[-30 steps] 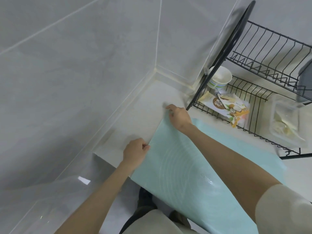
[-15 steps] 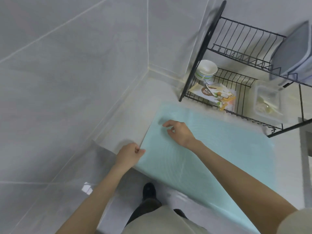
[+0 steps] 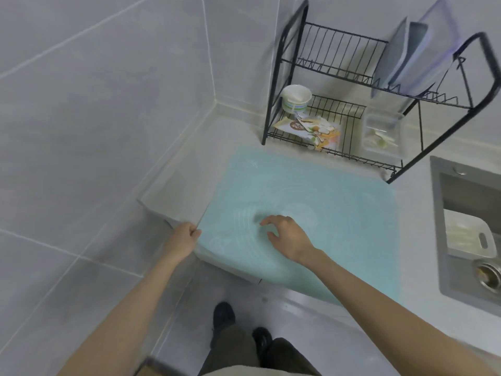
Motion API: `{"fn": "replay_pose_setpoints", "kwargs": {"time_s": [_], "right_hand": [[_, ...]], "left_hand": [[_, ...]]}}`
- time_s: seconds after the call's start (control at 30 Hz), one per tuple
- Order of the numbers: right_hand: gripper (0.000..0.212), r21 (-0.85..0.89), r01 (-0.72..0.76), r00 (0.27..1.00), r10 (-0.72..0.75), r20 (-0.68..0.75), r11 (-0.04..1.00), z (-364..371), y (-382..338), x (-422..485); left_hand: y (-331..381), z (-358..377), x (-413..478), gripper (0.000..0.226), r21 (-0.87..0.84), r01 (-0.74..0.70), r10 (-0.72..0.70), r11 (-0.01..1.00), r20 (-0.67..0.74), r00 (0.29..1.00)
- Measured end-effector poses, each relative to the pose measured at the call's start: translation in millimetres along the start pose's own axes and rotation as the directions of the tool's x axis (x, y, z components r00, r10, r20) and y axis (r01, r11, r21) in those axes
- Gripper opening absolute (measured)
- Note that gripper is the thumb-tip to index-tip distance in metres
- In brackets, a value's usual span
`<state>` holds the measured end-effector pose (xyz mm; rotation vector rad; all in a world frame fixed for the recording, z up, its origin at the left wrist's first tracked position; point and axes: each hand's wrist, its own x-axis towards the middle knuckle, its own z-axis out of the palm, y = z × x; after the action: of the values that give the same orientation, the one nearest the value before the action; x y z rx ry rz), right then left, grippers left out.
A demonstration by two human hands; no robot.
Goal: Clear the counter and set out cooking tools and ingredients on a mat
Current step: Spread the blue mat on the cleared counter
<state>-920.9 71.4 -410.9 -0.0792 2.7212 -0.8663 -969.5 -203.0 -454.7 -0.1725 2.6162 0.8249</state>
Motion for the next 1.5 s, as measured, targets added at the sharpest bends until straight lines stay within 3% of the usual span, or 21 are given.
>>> {"fn": "replay_pose_setpoints", "kwargs": {"time_s": [0.17, 0.57, 0.83, 0.9, 1.0, 1.3, 1.5], "right_hand": [[0.038, -0.063, -0.037, 0.996, 0.042, 0.077, 0.997, 11, 1, -17], [0.047, -0.141, -0.215, 0.972, 0.226, 0.066, 0.966, 39, -28, -21], [0.044, -0.162, -0.285, 0.956, 0.293, 0.026, 0.945, 45, -38, -24], [0.041, -0.142, -0.304, 0.951, 0.309, 0.015, 0.942, 43, -38, -23], [0.037, -0.102, -0.306, 0.952, 0.304, -0.029, 0.947, 36, -39, -18], [0.033, -0.051, -0.239, 0.958, 0.227, -0.176, 0.97, -6, -48, 51], [0.033, -0.056, -0.211, 0.966, 0.199, -0.168, 0.976, -32, -42, 140]], "left_hand": [[-8, 4, 3, 0.028, 0.029, -0.011, 0.012, 1.0, -0.031, 0.999], [-17, -11, 14, 0.02, 0.104, -0.078, 0.079, 0.992, -0.009, 0.997], [-7, -22, 12, 0.043, 0.216, -0.159, 0.153, 0.963, 0.042, 0.987], [-5, -28, 15, 0.045, 0.189, -0.172, 0.168, 0.967, 0.041, 0.985], [2, -40, 25, 0.015, 0.09, -0.178, 0.173, 0.98, 0.06, 0.983], [39, -44, 70, 0.041, -0.099, -0.137, 0.15, 0.986, 0.14, 0.979], [65, -40, 115, 0.038, -0.129, -0.173, 0.187, 0.977, 0.11, 0.976]]}}
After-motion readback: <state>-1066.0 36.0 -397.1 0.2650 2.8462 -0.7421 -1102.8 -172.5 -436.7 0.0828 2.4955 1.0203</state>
